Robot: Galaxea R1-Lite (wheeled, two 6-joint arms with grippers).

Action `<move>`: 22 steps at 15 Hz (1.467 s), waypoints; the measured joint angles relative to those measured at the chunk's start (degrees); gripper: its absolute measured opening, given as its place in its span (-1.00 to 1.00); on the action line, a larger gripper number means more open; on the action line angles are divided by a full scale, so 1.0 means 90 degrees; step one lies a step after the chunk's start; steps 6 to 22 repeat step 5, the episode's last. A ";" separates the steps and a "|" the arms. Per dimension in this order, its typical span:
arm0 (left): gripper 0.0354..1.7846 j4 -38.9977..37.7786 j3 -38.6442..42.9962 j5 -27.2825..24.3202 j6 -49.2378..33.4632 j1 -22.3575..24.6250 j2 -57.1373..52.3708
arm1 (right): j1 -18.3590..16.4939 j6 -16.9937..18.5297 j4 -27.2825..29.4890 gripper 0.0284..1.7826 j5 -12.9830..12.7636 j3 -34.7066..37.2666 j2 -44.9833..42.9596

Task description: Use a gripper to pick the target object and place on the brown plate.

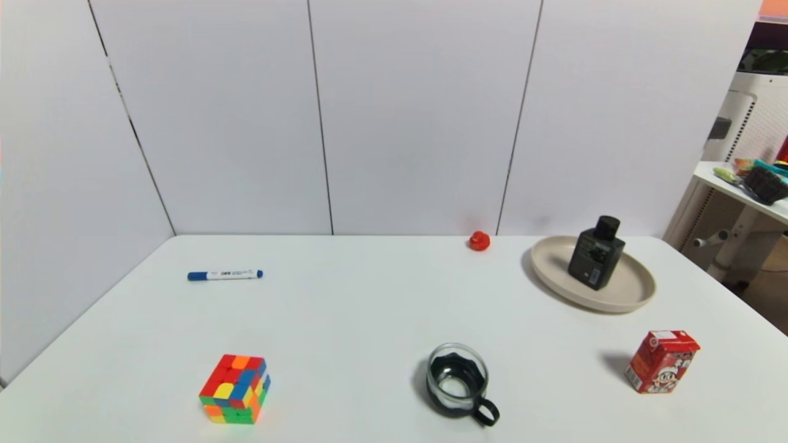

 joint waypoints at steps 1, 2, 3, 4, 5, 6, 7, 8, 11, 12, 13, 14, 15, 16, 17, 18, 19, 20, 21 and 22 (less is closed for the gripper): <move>0.89 0.0000 0.0000 0.0001 0.0000 -0.0003 0.0000 | 0.0000 -0.0012 0.0003 0.90 0.0005 0.0000 0.0000; 0.89 0.0000 0.0000 0.0004 0.0000 -0.0003 0.0000 | 0.0000 -0.0034 -0.0003 0.90 0.0005 0.0000 0.0000; 0.89 0.0000 0.0000 0.0001 0.0000 -0.0003 0.0000 | 0.0000 -0.0043 -0.0005 0.90 0.0018 0.0000 0.0000; 0.89 0.0000 0.0000 0.0004 -0.0003 -0.0003 0.0000 | 0.0000 -0.0095 -0.0003 0.90 0.0058 0.0000 0.0000; 0.89 0.0000 0.0000 0.0007 0.0000 -0.0003 0.0000 | 0.0000 -0.0144 0.0003 0.90 0.0070 0.0000 0.0000; 0.89 0.0000 0.0000 0.0007 0.0000 -0.0003 0.0000 | 0.0000 -0.0144 0.0003 0.90 0.0070 0.0000 0.0000; 0.89 0.0000 0.0000 0.0007 0.0000 -0.0003 0.0000 | 0.0000 -0.0144 0.0003 0.90 0.0070 0.0000 0.0000; 0.89 0.0000 0.0000 0.0007 0.0000 -0.0003 0.0000 | 0.0000 -0.0144 0.0003 0.90 0.0070 0.0000 0.0000; 0.89 0.0000 0.0000 0.0007 0.0000 -0.0003 0.0000 | 0.0000 -0.0144 0.0003 0.90 0.0070 0.0000 0.0000; 0.89 0.0000 0.0000 0.0007 0.0000 -0.0003 0.0000 | 0.0000 -0.0144 0.0003 0.90 0.0070 0.0000 0.0000; 0.89 0.0000 0.0000 0.0007 0.0000 -0.0003 0.0000 | 0.0000 -0.0144 0.0003 0.90 0.0070 0.0000 0.0000; 0.89 0.0000 0.0000 0.0007 0.0000 -0.0003 0.0000 | 0.0000 -0.0144 0.0003 0.90 0.0070 0.0000 0.0000; 0.89 0.0000 0.0000 0.0007 0.0000 -0.0003 0.0000 | 0.0000 -0.0144 0.0003 0.90 0.0070 0.0000 0.0000; 0.89 0.0000 0.0000 0.0007 0.0000 -0.0003 0.0000 | 0.0000 -0.0144 0.0003 0.90 0.0070 0.0000 0.0000; 0.89 0.0000 0.0000 0.0007 0.0000 -0.0003 0.0000 | 0.0000 -0.0144 0.0003 0.90 0.0070 0.0000 0.0000; 0.89 0.0000 0.0000 0.0007 0.0000 -0.0003 0.0000 | 0.0000 -0.0144 0.0003 0.90 0.0070 0.0000 0.0000; 0.89 0.0000 0.0000 0.0007 0.0000 -0.0003 0.0000 | 0.0000 -0.0144 0.0003 0.90 0.0070 0.0000 0.0000; 0.89 0.0000 0.0000 0.0007 0.0000 -0.0003 0.0000 | 0.0000 -0.0144 0.0003 0.90 0.0070 0.0000 0.0000; 0.89 0.0000 0.0000 0.0007 0.0000 -0.0003 0.0000 | 0.0000 -0.0144 0.0003 0.90 0.0070 0.0000 0.0000; 0.89 0.0000 0.0000 0.0007 0.0000 -0.0003 0.0000 | 0.0000 -0.0144 0.0003 0.90 0.0070 0.0000 0.0000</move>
